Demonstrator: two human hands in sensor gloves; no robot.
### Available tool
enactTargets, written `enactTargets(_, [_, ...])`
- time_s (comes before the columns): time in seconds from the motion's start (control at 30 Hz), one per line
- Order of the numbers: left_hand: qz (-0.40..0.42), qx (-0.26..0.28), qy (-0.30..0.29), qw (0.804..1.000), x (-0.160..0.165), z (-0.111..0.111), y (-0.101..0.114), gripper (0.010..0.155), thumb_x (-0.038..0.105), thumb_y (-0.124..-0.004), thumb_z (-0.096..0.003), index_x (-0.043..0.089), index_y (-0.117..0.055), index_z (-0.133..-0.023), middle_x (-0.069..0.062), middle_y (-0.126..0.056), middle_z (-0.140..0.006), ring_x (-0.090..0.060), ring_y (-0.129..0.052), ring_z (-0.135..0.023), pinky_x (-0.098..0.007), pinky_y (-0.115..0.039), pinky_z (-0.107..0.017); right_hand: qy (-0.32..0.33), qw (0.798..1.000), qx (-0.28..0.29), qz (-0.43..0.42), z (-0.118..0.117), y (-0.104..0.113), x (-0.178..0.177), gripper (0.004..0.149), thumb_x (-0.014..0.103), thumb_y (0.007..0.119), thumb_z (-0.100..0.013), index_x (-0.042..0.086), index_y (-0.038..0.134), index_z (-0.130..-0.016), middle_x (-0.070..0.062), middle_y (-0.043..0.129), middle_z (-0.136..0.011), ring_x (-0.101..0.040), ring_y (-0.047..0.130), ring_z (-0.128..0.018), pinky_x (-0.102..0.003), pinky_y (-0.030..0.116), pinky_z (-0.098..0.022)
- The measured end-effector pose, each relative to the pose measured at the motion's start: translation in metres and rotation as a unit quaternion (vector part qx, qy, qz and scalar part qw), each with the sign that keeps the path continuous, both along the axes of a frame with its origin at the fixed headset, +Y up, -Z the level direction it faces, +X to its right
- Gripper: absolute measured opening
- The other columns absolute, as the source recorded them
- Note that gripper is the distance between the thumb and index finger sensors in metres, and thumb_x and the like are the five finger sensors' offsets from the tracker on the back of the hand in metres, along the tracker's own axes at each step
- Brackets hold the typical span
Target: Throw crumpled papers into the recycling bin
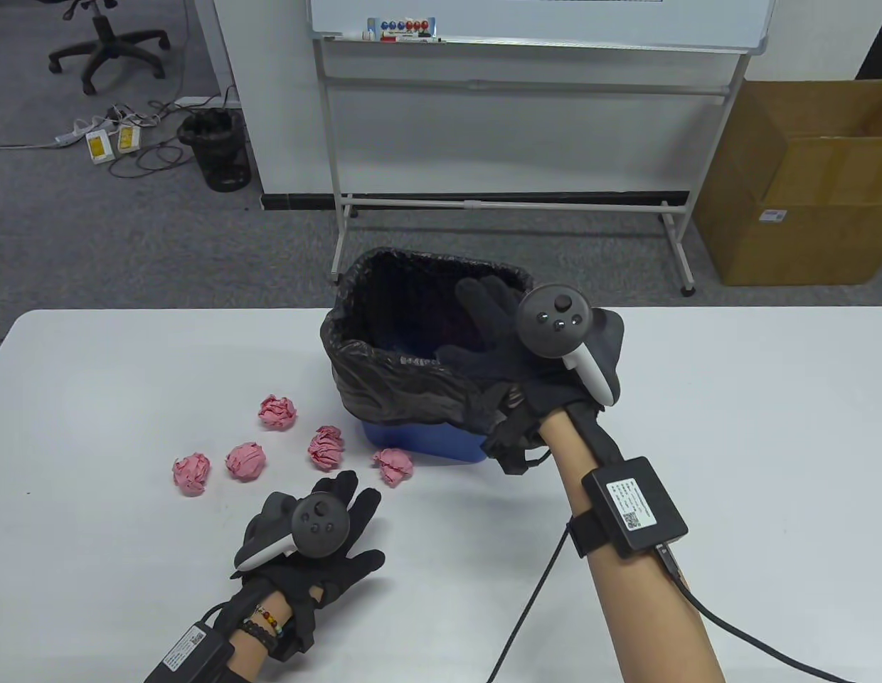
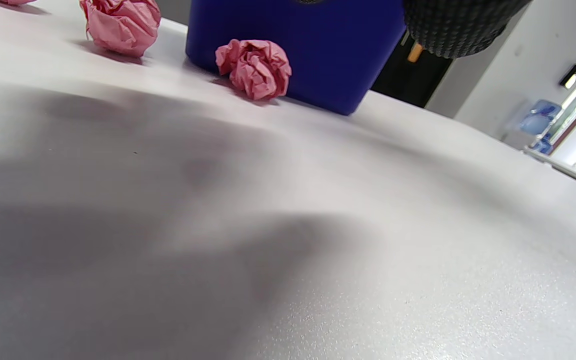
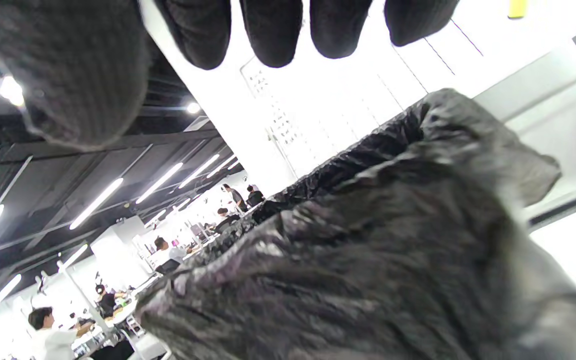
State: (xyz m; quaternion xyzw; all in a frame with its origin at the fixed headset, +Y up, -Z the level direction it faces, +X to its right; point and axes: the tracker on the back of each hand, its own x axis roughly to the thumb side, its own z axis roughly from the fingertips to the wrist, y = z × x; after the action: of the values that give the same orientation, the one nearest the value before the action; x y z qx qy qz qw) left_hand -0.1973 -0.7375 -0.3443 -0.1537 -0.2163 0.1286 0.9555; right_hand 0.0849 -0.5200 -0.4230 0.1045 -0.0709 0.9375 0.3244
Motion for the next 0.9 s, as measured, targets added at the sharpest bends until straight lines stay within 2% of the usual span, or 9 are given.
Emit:
enactTargets(0.17, [0.004, 0.005, 0.002, 1.0, 0.0, 0.0, 0.0, 0.085, 0.059, -0.064, -0.0488, 0.021, -0.025, -0.114, -0.019, -0.006, -0.119, -0.049, -0.013, -0.108, -0.071, -0.027, -0.071, 0.024, 0.999, 0.015, 0.044, 0.03, -0.011, -0.002, 0.086, 0.057, 0.088, -0.032, 0.036, 0.051, -0.107, -0.001, 0.048, -0.119, -0.033, 0.046, -0.113, -0.057, 0.047, -0.077])
enactTargets(0.43, [0.007, 0.012, 0.007, 1.0, -0.001, -0.001, 0.001, 0.085, 0.059, -0.064, -0.0488, 0.021, -0.025, -0.114, -0.019, -0.006, -0.119, -0.05, -0.013, -0.108, -0.071, -0.027, -0.071, 0.058, 0.994, 0.02, 0.09, 0.068, -0.047, -0.015, 0.085, 0.057, 0.087, -0.033, 0.036, 0.051, -0.107, -0.001, 0.049, -0.119, -0.032, 0.046, -0.113, -0.056, 0.048, -0.077])
enactTargets(0.7, [0.008, 0.02, 0.011, 1.0, 0.0, -0.001, 0.002, 0.085, 0.059, -0.064, -0.0487, 0.02, -0.026, -0.114, -0.019, -0.007, -0.12, -0.049, -0.014, -0.108, -0.071, -0.028, -0.071, 0.076, 0.984, 0.027, 0.158, 0.095, -0.092, -0.039, 0.086, 0.059, 0.085, -0.033, 0.036, 0.05, -0.108, -0.001, 0.053, -0.118, -0.031, 0.051, -0.112, -0.054, 0.051, -0.076])
enactTargets(0.9, [0.008, 0.023, 0.016, 1.0, -0.001, -0.001, 0.003, 0.085, 0.059, -0.064, -0.0487, 0.02, -0.026, -0.114, -0.019, -0.007, -0.12, -0.049, -0.014, -0.108, -0.071, -0.028, -0.072, 0.076, 0.983, -0.01, 0.168, 0.103, -0.135, -0.055, 0.086, 0.059, 0.084, -0.033, 0.036, 0.049, -0.108, 0.0, 0.052, -0.118, -0.031, 0.051, -0.111, -0.054, 0.052, -0.076])
